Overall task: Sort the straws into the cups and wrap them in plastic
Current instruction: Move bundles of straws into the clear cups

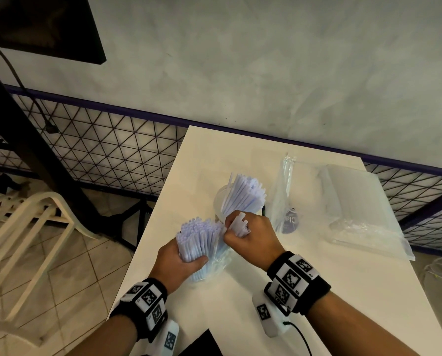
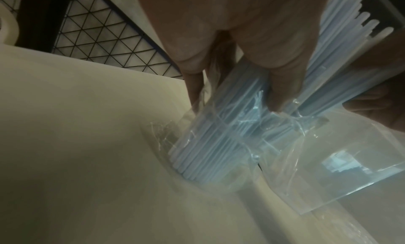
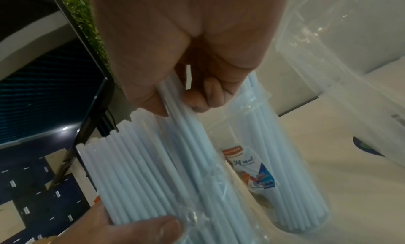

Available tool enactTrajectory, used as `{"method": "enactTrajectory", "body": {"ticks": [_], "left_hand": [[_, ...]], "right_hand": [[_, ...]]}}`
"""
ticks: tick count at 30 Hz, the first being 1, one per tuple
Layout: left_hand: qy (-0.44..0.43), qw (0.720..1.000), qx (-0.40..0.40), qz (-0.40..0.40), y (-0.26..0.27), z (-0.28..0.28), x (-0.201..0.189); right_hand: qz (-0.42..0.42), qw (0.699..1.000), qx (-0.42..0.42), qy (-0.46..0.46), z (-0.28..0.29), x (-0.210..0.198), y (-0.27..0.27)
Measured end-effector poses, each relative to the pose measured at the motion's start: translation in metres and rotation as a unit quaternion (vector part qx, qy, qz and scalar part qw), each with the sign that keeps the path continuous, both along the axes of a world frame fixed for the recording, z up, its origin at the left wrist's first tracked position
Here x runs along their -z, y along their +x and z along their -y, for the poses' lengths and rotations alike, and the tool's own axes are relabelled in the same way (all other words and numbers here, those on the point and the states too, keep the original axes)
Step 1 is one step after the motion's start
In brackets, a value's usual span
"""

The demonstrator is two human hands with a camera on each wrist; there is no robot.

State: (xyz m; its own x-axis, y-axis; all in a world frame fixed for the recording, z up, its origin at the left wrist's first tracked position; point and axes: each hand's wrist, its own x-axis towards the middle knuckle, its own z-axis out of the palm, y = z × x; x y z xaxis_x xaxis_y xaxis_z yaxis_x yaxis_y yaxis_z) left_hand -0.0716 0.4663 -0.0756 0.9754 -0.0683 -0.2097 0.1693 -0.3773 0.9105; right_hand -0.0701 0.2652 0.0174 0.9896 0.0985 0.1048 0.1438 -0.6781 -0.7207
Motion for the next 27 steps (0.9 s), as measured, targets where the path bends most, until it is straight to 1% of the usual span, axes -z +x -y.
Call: {"method": "enactTrajectory", "body": {"ticks": [3,7,14,17,20,23,27], "left_hand": [[0.004,1.000,-0.005,-0.002,0.000,0.000,-0.001],[0.007,1.000,-0.003,-0.007,0.002,-0.001,0.000],[0.005,1.000,-0.002,-0.008,0.004,-0.002,0.001],[0.007,1.000,-0.003,-0.008,0.003,-0.002,0.000],[0.011,1.000,-0.002,-0.004,0.004,-0.001,0.000],[0.014,1.000,-0.004,-0.005,0.003,-0.001,0.001],[0.016,1.000,-0.009,-0.007,0.003,0.000,0.002]], "right_hand": [[0.010,1.000,-0.020,0.006,0.003,-0.010,0.000],[0.040,0.999,-0.032,0.010,0.010,-0.035,0.004],[0.056,0.998,0.005,0.010,0.035,-0.099,0.016],[0.059,0.997,0.019,0.047,0.049,-0.128,0.025],[0.086,0.992,0.029,0.093,0.061,-0.147,0.038],[0.094,0.990,0.042,0.092,0.071,-0.148,0.058],[0.045,0.997,0.037,0.047,0.070,-0.122,0.083]]}}
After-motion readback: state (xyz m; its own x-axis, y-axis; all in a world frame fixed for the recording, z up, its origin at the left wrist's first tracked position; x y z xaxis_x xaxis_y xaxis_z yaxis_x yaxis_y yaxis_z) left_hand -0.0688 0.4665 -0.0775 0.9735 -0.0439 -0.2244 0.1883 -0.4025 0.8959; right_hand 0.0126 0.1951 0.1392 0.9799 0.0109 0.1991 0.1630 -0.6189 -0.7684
